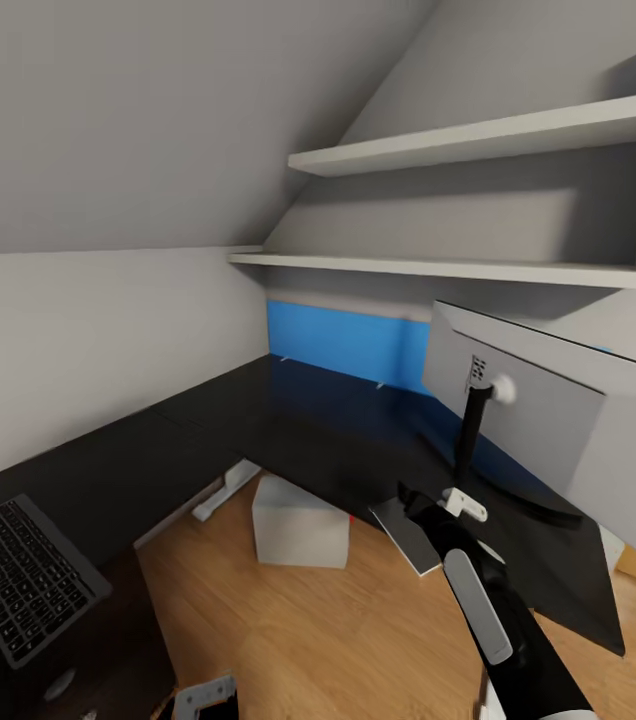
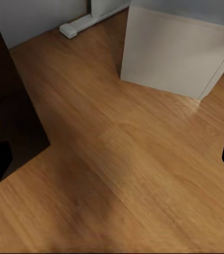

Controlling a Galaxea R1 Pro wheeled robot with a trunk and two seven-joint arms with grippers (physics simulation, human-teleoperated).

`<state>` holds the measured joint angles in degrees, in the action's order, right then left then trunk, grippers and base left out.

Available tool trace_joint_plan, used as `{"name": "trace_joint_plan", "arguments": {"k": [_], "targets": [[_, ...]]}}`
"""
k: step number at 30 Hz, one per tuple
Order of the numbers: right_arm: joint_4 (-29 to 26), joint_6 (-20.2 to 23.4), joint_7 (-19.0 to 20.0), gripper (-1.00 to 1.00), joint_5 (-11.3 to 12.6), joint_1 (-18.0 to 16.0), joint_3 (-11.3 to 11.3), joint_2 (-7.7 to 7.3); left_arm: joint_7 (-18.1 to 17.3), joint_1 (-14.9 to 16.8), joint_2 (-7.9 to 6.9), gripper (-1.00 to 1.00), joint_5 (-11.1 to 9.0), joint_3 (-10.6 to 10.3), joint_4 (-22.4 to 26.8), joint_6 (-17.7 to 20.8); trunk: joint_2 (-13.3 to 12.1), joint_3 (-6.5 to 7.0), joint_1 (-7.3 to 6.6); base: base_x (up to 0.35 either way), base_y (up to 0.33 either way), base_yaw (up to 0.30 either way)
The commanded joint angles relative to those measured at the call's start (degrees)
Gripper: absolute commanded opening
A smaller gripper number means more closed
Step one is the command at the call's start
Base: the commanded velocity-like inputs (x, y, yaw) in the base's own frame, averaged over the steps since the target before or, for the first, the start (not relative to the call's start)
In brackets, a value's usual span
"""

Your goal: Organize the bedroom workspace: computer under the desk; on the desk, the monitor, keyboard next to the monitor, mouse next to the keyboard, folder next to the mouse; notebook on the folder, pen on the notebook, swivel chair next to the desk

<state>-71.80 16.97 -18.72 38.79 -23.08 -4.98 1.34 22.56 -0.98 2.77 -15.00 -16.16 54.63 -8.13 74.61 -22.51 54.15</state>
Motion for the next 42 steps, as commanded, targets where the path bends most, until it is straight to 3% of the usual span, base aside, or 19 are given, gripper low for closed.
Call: {"name": "trace_joint_plan", "arguments": {"k": [1,3,10,42], "targets": [[-0.10,0.14,-0.47,1.00,0.72,-0.03,-0.05,0.01,0.23,0.01,-0.04,1.00,-0.61,-0.18,0.04,-0.31,0.04,-0.05,-0.03,-0.329,0.000,0.000],[-0.02,0.07,-0.47,1.00,1.74,-0.03,-0.03,0.06,0.28,0.02,0.04,1.00,-0.64,-0.18,0.12,-0.37,0.04,-0.05,-0.03,-0.329,0.000,0.000],[-0.01,0.00,-0.44,1.00,1.81,-0.03,-0.03,0.06,0.79,0.02,0.13,1.00,-0.77,-0.05,2.47,-0.95,0.04,-0.05,-0.03,-0.081,0.000,0.000],[0.03,0.00,-0.44,1.00,1.82,-0.03,-0.03,0.06,0.82,0.01,0.20,1.00,-0.91,-0.01,2.95,-0.92,12.88,-5.80,7.00,-0.001,0.000,0.000]]}}
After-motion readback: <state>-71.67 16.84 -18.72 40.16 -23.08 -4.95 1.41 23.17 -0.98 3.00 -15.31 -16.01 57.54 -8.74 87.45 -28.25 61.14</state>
